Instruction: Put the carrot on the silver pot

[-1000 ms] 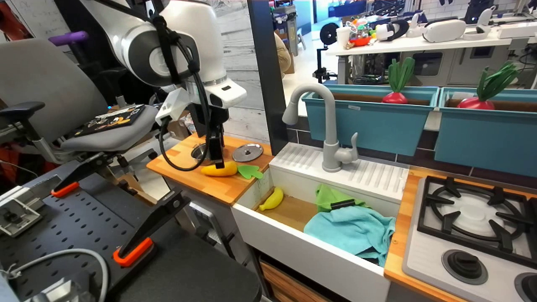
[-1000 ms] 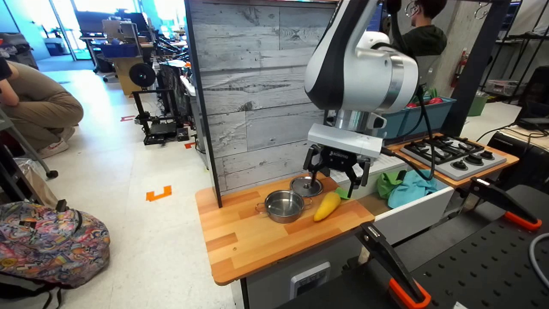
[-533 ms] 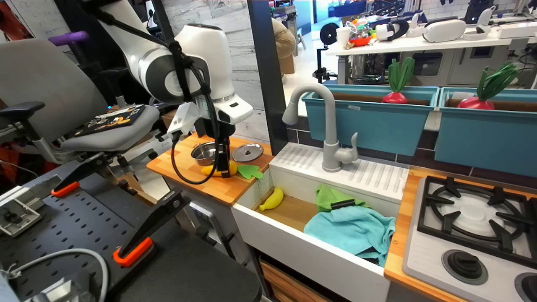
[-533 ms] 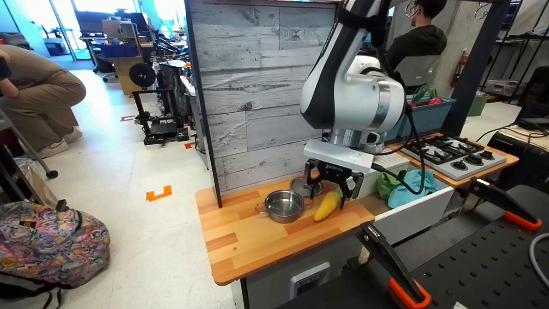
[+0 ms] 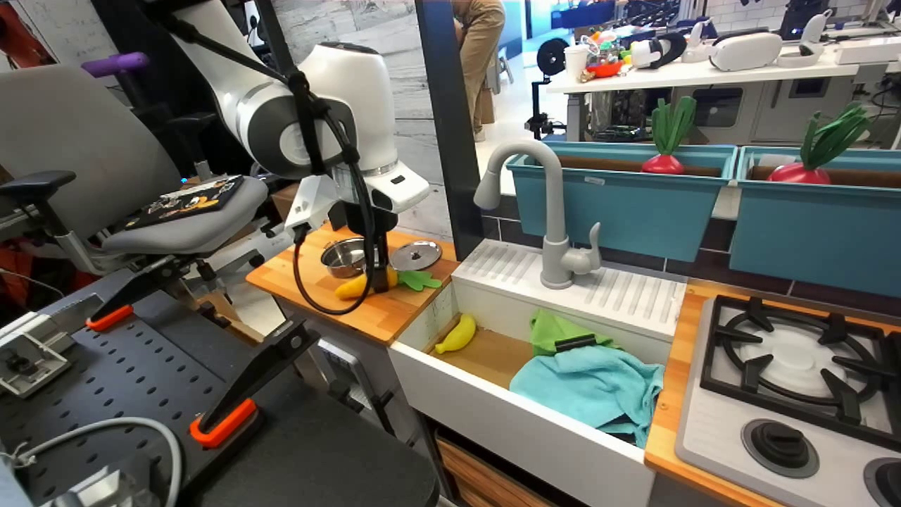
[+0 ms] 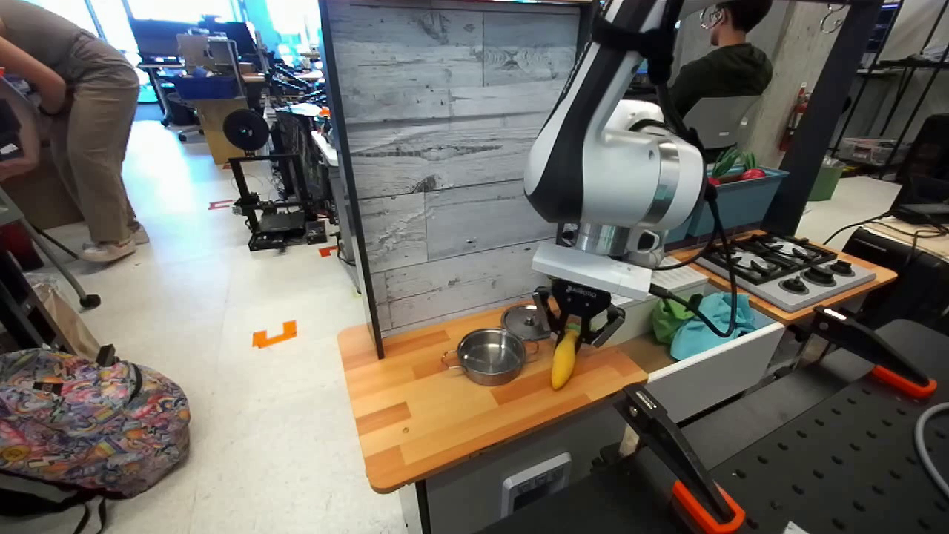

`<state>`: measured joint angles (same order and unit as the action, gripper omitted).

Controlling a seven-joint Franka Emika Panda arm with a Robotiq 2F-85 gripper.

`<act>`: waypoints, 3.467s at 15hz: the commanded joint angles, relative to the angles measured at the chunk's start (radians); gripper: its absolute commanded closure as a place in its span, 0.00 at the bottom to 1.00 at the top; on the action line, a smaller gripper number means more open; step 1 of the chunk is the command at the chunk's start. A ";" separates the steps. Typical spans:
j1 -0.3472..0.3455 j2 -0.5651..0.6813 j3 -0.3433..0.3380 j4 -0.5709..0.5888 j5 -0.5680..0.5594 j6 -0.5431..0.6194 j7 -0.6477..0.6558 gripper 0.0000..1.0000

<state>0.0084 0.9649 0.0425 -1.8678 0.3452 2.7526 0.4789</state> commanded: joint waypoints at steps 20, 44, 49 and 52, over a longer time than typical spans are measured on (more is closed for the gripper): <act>0.059 -0.242 0.023 -0.119 -0.060 -0.040 -0.181 0.97; 0.243 0.028 -0.075 0.201 -0.204 -0.194 -0.099 0.80; 0.235 0.043 -0.072 0.234 -0.204 -0.230 -0.103 0.31; 0.232 0.041 -0.068 0.231 -0.202 -0.225 -0.109 0.09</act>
<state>0.2402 0.9929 -0.0225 -1.6695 0.1656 2.5637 0.3559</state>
